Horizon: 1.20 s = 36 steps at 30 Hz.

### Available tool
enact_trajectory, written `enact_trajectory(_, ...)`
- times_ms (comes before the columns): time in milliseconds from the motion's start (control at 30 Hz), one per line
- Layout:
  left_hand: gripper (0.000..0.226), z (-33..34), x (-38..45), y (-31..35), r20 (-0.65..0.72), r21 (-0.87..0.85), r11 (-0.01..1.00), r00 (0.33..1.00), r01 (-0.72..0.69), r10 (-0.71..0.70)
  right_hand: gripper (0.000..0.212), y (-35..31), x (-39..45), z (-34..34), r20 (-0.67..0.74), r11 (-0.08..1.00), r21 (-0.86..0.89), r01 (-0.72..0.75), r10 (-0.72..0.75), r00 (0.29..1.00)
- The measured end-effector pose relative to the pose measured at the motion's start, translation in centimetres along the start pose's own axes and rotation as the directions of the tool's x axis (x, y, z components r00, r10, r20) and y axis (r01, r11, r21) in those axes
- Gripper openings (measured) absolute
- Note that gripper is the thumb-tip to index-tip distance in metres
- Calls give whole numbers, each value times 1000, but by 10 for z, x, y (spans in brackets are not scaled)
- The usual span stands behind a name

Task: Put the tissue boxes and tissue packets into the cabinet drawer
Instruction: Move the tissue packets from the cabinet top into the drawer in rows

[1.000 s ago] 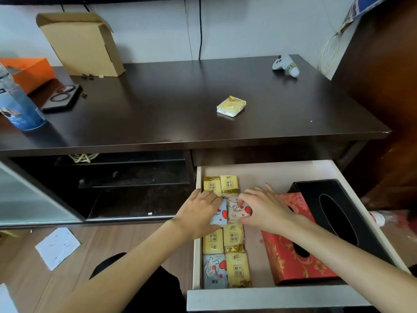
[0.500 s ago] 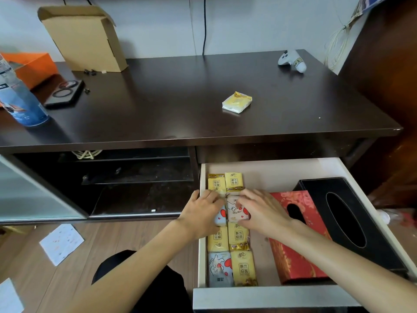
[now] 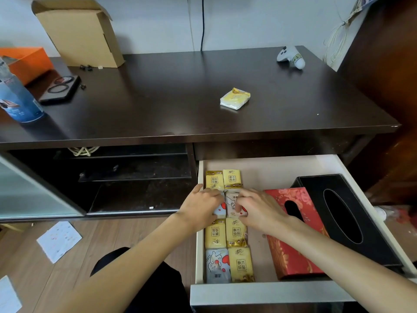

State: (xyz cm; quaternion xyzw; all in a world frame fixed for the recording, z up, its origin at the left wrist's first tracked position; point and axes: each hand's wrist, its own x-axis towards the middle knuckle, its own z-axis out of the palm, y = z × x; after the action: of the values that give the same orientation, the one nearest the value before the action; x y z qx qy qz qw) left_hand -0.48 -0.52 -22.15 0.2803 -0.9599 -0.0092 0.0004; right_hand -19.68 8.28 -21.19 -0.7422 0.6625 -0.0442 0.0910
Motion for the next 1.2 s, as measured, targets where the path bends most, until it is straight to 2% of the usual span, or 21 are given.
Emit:
enact_trajectory(100,26,1,0,0,-9,-14,1000,1000,-10,10,4,1,-1,0,-12,1000,-2,12,-12,1000)
enact_trajectory(300,31,0,-2,1,-30,-59,998,999,-18,16,3,2,1,3,-15,999,-20,31,-31,999)
enact_trajectory(467,36,-6,-5,-1,-16,-73,997,1000,-23,22,7,2,1,-20,-31,997,69,25,-23,999)
enact_trajectory(567,35,-25,-6,-3,-64,-141,990,998,0,-9,15,8,8,-65,-205,981,192,8,32,978)
enact_trajectory(667,24,-66,2,-9,-206,-217,976,976,29,-75,16,17,27,-119,-459,965,260,24,102,883)
enact_trajectory(767,16,-120,23,-18,-387,-279,960,912,28,-138,15,34,57,-162,-562,952,304,-11,189,806)
enact_trajectory(833,15,-152,42,-26,-482,-269,962,857,52,-181,13,45,81,-180,-549,950,306,-60,227,804)
enact_trajectory(900,17,-175,63,-37,-518,-242,963,823,119,-232,15,56,108,-188,-485,955,277,-109,237,842)
enact_trajectory(967,22,-186,82,-51,-472,-221,953,832,209,-292,33,64,135,-190,-349,954,237,-186,262,900)
enact_trajectory(1033,26,-187,95,-63,-387,-205,934,852,292,-351,41,69,157,-188,-259,939,233,-252,310,915)
enact_trajectory(1100,25,-184,100,-71,-325,-196,920,863,338,-386,47,70,170,-185,-267,929,251,-272,337,903)
enact_trajectory(1200,23,-178,100,-76,-324,-211,918,862,337,-390,62,68,174,-184,-296,907,356,-226,339,893)
